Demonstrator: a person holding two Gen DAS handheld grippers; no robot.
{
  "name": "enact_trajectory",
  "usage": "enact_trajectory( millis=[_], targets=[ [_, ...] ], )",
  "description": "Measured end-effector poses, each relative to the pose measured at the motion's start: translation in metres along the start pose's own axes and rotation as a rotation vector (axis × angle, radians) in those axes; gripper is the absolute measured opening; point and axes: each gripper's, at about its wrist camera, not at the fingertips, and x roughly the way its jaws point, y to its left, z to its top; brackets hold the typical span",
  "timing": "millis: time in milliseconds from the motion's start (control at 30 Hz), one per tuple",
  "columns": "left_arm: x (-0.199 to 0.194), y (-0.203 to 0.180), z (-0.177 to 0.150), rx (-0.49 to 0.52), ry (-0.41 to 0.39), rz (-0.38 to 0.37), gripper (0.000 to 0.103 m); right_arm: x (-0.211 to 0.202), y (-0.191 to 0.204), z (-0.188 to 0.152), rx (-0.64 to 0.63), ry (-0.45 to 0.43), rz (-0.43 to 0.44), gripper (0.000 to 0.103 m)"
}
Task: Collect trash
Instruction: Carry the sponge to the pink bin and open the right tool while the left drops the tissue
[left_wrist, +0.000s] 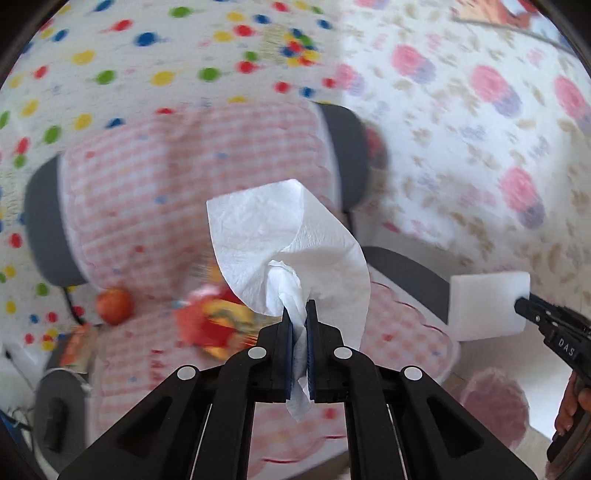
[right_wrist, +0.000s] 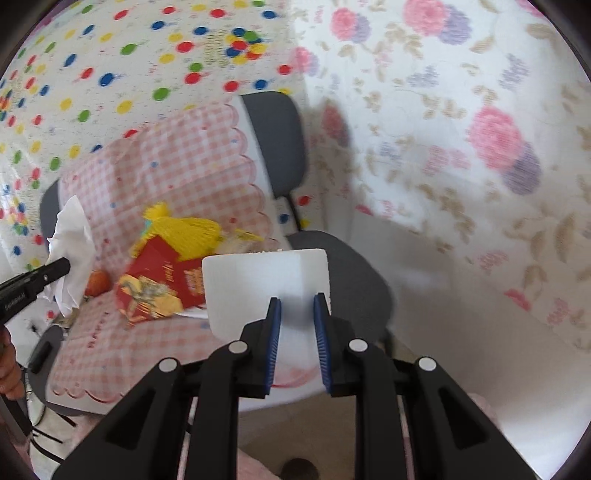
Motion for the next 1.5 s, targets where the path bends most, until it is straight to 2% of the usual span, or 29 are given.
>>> enact_trajectory(
  millis=[133, 267, 433, 500, 667, 700, 733, 767, 867, 1000, 1200, 1367, 1467, 1500],
  targets=[
    [0.015, -0.067, -0.033, 0.041, 0.034, -0.145, 0.007, -0.018, -0.03, -0.025, 0.003, 0.021, -0.121, 0.019],
    [0.035, -0.139, -0.062, 0.092, 0.055, -0.275, 0.007, -0.033, -0.07, -0.063, 0.035, 0.057, -0.277, 0.019],
    [0.051, -0.206, -0.093, 0.162, 0.084, -0.387, 0.007, -0.043, -0.116, -0.112, 0.091, 0.144, -0.409, 0.019],
    [0.053, -0.224, -0.1, 0.195, 0.086, -0.408, 0.007, -0.041, -0.134, -0.132, 0.116, 0.19, -0.454, 0.02],
    [0.061, -0.25, -0.12, 0.221, 0.13, -0.44, 0.007, -0.031, -0.159, -0.162, 0.18, 0.257, -0.459, 0.024],
    [0.062, -0.251, -0.122, 0.224, 0.134, -0.442, 0.007, -0.028, -0.162, -0.165, 0.186, 0.266, -0.455, 0.028],
    [0.062, -0.253, -0.123, 0.229, 0.136, -0.441, 0.007, -0.027, -0.164, -0.166, 0.19, 0.268, -0.449, 0.042],
    [0.063, -0.254, -0.124, 0.234, 0.138, -0.437, 0.007, -0.026, -0.165, -0.167, 0.193, 0.264, -0.442, 0.048],
    [0.063, -0.255, -0.122, 0.24, 0.14, -0.437, 0.007, -0.023, -0.164, -0.161, 0.196, 0.252, -0.424, 0.048],
    [0.057, -0.263, -0.126, 0.273, 0.133, -0.456, 0.007, -0.039, -0.167, -0.151, 0.201, 0.21, -0.438, 0.048],
    [0.058, -0.304, -0.149, 0.39, 0.153, -0.522, 0.011, -0.078, -0.182, -0.145, 0.246, 0.145, -0.475, 0.048],
    [0.076, -0.348, -0.172, 0.461, 0.196, -0.577, 0.011, -0.098, -0.196, -0.148, 0.287, 0.112, -0.491, 0.048],
    [0.087, -0.37, -0.18, 0.497, 0.206, -0.591, 0.017, -0.104, -0.205, -0.15, 0.305, 0.108, -0.502, 0.048],
    [0.091, -0.375, -0.181, 0.497, 0.213, -0.595, 0.025, -0.105, -0.207, -0.151, 0.309, 0.108, -0.507, 0.048]
  ],
)
